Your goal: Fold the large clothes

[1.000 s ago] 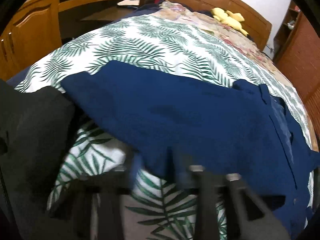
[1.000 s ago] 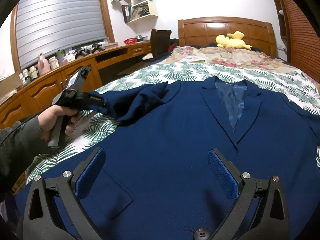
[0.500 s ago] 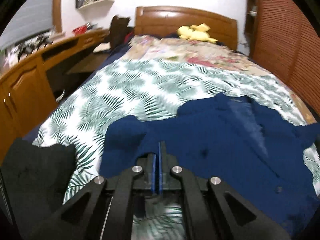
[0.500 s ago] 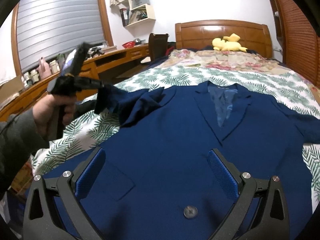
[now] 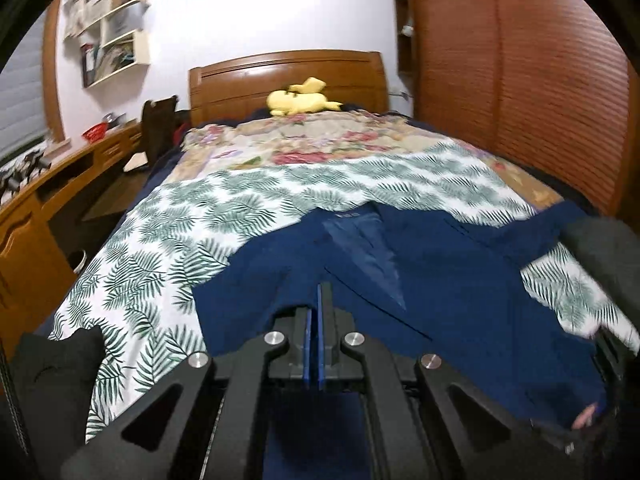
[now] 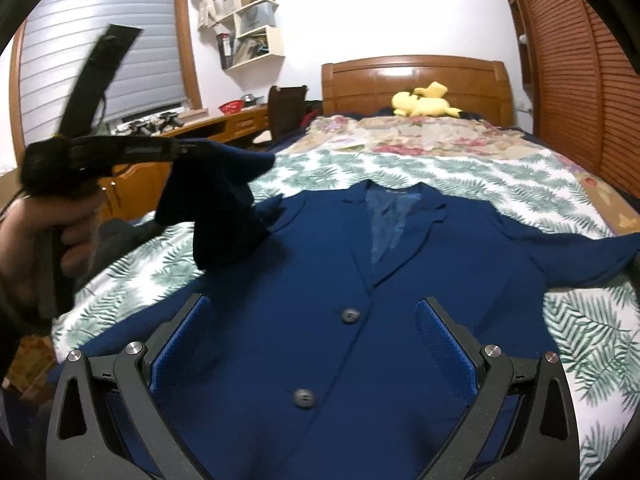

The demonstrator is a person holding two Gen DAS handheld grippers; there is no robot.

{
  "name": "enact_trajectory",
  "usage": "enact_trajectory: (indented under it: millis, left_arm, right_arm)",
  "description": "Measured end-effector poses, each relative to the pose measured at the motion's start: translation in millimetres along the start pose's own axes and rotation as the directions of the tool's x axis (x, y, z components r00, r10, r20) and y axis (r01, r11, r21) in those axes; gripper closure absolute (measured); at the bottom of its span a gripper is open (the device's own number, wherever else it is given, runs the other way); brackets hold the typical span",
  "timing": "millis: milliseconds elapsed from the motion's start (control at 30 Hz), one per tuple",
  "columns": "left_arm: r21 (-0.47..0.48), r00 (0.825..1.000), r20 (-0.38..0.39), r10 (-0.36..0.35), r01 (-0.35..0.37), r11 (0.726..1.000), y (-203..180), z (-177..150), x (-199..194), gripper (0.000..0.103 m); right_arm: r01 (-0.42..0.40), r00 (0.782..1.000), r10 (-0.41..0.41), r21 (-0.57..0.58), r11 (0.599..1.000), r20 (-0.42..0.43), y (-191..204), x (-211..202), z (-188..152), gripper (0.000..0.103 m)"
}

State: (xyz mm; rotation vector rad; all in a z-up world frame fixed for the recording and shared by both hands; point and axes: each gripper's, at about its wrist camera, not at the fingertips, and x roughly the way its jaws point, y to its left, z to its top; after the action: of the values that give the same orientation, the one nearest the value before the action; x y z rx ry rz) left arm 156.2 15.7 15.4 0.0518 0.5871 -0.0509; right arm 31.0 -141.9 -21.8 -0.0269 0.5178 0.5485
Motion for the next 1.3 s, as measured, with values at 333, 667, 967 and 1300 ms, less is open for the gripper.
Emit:
enact_trajectory:
  millis: [333,667,967,1300]
  left_arm:
    - [0.006,0.996,-0.083,-0.036,0.037,0.999,-20.5,-45.9,-12.0,0.101]
    - [-0.039,0.992,-0.101,-0.069,0.066,0.997,1.8,-102.8,-37.0,0.083]
    - [-0.074,0.998,-0.052,-0.035,0.031,0.997,36.6,-135.6,-91.3,0.079]
    - [-0.105,0.999,-0.047,-0.025,0.019,0.994,86.2,-169.2,-142.7,0.079]
  right_arm:
    - [0.061,0.998,-0.060,0.028,0.998,-0.034,-27.2,3.9,-10.8,0.000]
    - [0.063,0.996,-0.063,-0.010,0.998,-0.064,-16.4,19.7,-18.0,0.000]
    - [0.012,0.997,-0.018,-0.072,0.997,-0.081,18.8,28.6,-14.9,0.000]
    - [-0.161,0.962,0.104,-0.217,0.963,-0.253,115.0,84.1,-6.2,0.023]
